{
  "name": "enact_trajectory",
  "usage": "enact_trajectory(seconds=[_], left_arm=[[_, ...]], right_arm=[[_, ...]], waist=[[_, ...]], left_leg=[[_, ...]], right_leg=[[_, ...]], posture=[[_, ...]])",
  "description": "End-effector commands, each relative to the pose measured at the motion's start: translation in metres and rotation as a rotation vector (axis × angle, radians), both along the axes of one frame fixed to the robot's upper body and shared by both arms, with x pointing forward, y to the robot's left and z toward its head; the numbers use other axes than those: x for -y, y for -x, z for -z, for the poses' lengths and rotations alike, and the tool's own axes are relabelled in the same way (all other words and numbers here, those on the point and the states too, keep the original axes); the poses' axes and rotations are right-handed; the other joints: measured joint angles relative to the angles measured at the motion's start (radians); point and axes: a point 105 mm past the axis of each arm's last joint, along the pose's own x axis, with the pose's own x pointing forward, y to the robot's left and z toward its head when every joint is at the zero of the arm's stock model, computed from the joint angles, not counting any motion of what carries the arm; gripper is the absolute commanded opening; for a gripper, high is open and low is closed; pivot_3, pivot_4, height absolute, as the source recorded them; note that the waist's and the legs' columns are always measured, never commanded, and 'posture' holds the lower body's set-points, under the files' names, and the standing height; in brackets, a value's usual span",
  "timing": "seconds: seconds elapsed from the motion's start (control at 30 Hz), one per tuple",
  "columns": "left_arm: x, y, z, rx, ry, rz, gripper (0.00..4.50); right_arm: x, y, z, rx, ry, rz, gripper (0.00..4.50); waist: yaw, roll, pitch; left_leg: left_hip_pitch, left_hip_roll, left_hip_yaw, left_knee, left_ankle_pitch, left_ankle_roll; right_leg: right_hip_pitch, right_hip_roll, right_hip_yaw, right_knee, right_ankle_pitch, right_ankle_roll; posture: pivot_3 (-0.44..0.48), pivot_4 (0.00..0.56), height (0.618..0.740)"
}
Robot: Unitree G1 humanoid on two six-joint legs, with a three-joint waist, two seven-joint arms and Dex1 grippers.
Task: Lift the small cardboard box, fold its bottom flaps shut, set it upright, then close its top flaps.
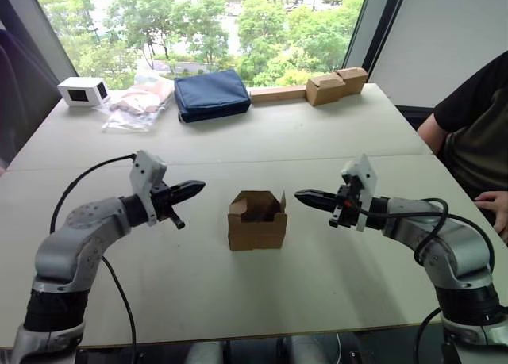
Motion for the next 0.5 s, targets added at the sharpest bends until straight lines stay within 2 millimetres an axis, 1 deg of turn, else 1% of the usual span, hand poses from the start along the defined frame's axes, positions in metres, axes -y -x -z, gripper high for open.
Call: enact_trajectory(seconds=[0.03, 0.1, 0.2, 0.3, 0.37, 0.43, 0.5], left_arm=[[0.013, 0.017, -0.006, -0.012, 0.008, 0.126, 0.05], [0.017, 0.020, -0.006, -0.012, 0.001, 0.153, 0.05], [0.022, 0.018, -0.004, 0.000, -0.033, 0.168, 0.05], [0.028, 0.017, -0.002, 0.006, -0.051, 0.204, 0.05], [0.031, 0.016, 0.003, -0.010, -0.087, 0.242, 0.05], [0.031, 0.012, 0.005, -0.001, -0.116, 0.267, 0.05], [0.032, 0.008, 0.003, 0.008, -0.119, 0.286, 0.05]], right_arm=[[-0.012, 0.007, -0.011, 0.027, -0.023, -0.044, 0.00], [-0.014, 0.008, -0.012, 0.020, -0.031, -0.053, 0.00], [-0.013, 0.008, -0.014, 0.019, -0.028, -0.050, 0.00], [-0.001, 0.003, -0.020, 0.030, -0.027, -0.013, 0.00], [0.007, 0.000, -0.030, 0.043, -0.049, 0.015, 0.00], [0.012, 0.003, -0.041, 0.048, -0.088, 0.025, 0.00], [0.016, 0.006, -0.042, 0.040, -0.084, 0.029, 0.00]], waist=[[-0.001, 0.000, 0.000], [0.001, 0.000, 0.000], [0.003, 0.000, 0.000], [0.004, 0.000, 0.000], [0.005, 0.000, 0.000], [0.005, 0.000, 0.000], [0.005, 0.000, 0.000]], left_leg=[[0.000, 0.000, 0.000, 0.000, 0.000, 0.000], [0.000, 0.000, 0.000, 0.000, 0.000, 0.000], [0.000, -0.001, 0.000, 0.000, 0.000, 0.000], [0.000, -0.001, 0.000, 0.000, 0.000, 0.000], [0.000, -0.001, 0.000, 0.000, 0.000, 0.000], [0.000, -0.001, 0.000, 0.000, 0.000, 0.000], [0.000, -0.001, 0.000, 0.000, 0.000, 0.000]], right_leg=[[0.000, 0.000, 0.000, 0.000, 0.000, 0.000], [0.000, 0.000, 0.000, 0.000, 0.000, 0.000], [0.000, 0.000, 0.000, 0.000, 0.000, 0.000], [0.000, 0.000, 0.000, 0.000, 0.000, 0.000], [0.000, 0.000, 0.000, 0.000, 0.000, 0.000], [0.000, 0.000, 0.000, 0.000, 0.000, 0.000], [0.000, 0.001, 0.000, 0.000, 0.000, 0.000]], posture=[[0.000, 0.150, 0.740], [0.000, 0.150, 0.740], [0.000, 0.150, 0.740], [0.000, 0.150, 0.740], [0.000, 0.150, 0.740], [0.000, 0.150, 0.740], [0.000, 0.150, 0.740]])
